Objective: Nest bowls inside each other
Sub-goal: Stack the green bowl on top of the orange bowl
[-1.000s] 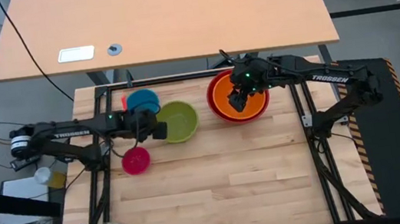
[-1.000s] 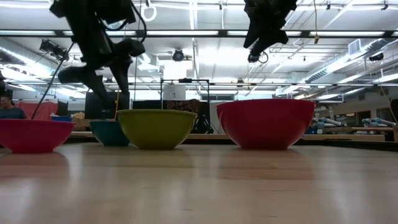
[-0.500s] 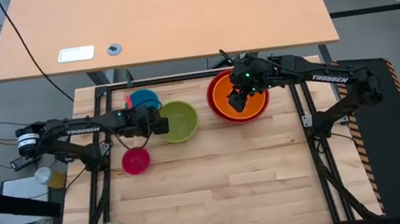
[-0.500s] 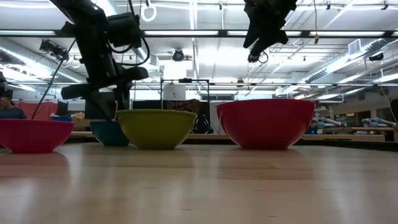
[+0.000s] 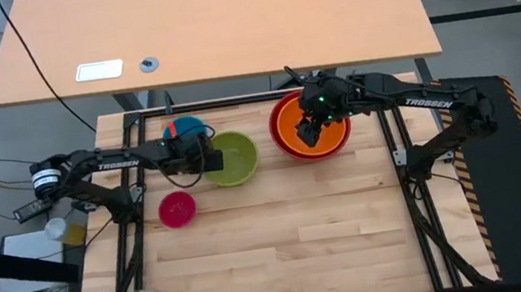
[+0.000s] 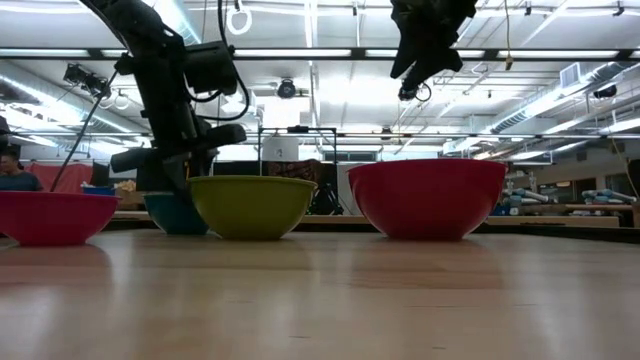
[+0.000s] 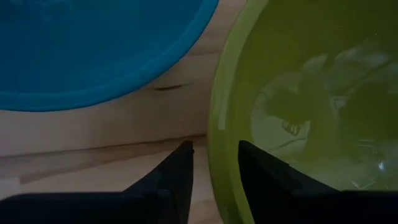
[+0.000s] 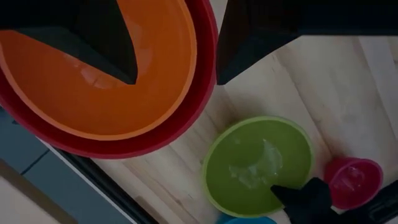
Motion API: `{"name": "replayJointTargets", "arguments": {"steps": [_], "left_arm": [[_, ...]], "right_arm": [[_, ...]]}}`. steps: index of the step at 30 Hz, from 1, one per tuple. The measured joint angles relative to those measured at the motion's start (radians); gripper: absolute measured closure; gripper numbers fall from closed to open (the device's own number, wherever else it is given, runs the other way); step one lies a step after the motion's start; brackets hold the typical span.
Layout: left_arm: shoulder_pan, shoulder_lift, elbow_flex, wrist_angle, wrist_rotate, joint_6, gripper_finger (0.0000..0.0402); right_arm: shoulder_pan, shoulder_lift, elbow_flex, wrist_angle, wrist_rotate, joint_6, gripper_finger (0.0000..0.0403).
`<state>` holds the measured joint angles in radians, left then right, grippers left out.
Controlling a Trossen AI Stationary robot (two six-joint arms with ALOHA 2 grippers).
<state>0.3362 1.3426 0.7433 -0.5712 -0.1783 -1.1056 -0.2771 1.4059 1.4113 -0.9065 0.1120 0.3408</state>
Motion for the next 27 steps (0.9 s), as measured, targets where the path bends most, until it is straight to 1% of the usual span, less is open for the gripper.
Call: {"name": "replayJointTargets", "arguments": {"steps": [4, 9, 10, 17, 27], "left_arm": [[0.009, 0.0, 0.0, -0.005, -0.001, 0.025, 0.031], [0.01, -0.002, 0.002, 0.006, 0.009, 0.054, 0.038], [0.009, -0.004, 0.004, 0.013, 0.015, 0.059, 0.0387], [0.007, -0.001, 0.03, 0.0, 0.018, 0.087, 0.0389], [0.029, 0.0, 0.238, -0.037, 0.012, 0.239, 0.0391]], "right_arm": [[0.0, 0.0, 0.0, 0.0, 0.0, 0.0, 0.0179], [0.0, 0.0, 0.0, 0.0, 0.0, 0.0, 0.0179], [0.0, 0.0, 0.0, 0.0, 0.0, 0.0, 0.0179], [0.0, 0.0, 0.0, 0.0, 0.0, 0.0, 0.0179], [0.002, 0.0, 0.0, -0.063, -0.009, 0.101, 0.0179]]}}
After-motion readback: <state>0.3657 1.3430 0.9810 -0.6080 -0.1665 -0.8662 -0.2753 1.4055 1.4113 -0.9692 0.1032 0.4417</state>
